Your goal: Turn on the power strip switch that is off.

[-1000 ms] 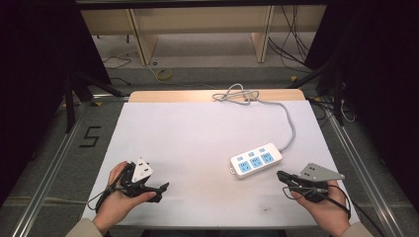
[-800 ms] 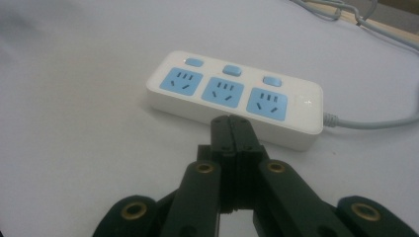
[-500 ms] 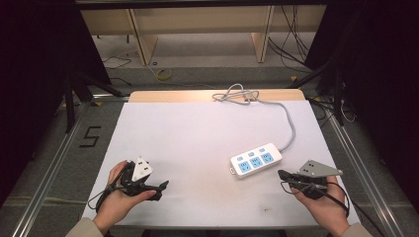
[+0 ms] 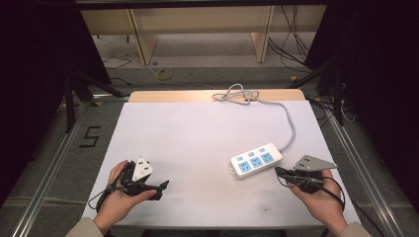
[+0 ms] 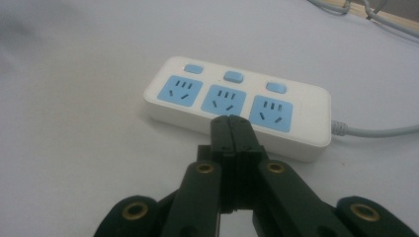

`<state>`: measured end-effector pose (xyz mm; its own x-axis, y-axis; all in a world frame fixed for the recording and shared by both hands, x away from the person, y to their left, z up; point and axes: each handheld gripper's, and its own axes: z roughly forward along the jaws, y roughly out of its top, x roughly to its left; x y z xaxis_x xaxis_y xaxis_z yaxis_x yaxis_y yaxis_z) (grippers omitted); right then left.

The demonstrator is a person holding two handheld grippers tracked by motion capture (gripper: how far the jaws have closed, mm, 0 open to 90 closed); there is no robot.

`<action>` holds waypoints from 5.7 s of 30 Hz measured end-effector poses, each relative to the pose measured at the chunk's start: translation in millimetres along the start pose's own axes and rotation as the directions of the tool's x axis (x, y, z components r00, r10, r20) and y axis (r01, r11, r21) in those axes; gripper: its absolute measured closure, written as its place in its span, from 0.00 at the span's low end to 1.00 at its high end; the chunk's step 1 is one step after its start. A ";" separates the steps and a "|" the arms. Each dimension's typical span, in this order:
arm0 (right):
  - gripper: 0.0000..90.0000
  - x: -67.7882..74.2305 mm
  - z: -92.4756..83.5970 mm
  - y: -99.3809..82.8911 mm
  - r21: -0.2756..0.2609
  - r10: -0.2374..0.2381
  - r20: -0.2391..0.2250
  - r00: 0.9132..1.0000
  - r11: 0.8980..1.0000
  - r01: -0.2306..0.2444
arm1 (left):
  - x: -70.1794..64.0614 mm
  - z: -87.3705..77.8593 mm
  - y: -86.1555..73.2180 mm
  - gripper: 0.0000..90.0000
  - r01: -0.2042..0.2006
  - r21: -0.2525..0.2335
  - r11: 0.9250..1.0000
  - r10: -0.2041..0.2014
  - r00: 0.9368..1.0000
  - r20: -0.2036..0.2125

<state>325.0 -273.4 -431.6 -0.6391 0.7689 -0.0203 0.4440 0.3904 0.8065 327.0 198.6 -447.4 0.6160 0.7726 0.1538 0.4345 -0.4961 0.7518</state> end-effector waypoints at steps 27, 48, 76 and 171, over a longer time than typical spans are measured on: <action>1.00 -3.3 16.8 16.4 0.033 -0.003 -0.008 1.000 0.999 0.003 | 0.3 0.0 -0.1 0.12 -0.002 0.001 1.000 0.002 1.000 -0.001; 1.00 -5.9 30.2 26.8 0.059 -0.004 0.002 1.000 0.998 0.004 | 0.3 0.4 0.1 0.13 -0.009 0.004 1.000 0.009 1.000 -0.001; 1.00 -7.6 45.6 38.1 0.077 -0.006 0.008 1.000 0.997 0.005 | 0.1 1.0 -0.2 0.13 -0.011 0.010 1.000 0.011 1.000 0.002; 1.00 -21.7 94.4 61.6 0.172 0.002 0.006 1.000 0.985 -0.003 | -0.4 1.2 0.4 0.14 -0.011 0.011 1.000 0.011 1.000 0.010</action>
<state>425.5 -218.2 -437.2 -0.6341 0.7729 -0.0220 0.5477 0.4691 0.6928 327.7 197.7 -448.0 0.6275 0.7629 0.1558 0.4346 -0.5092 0.7428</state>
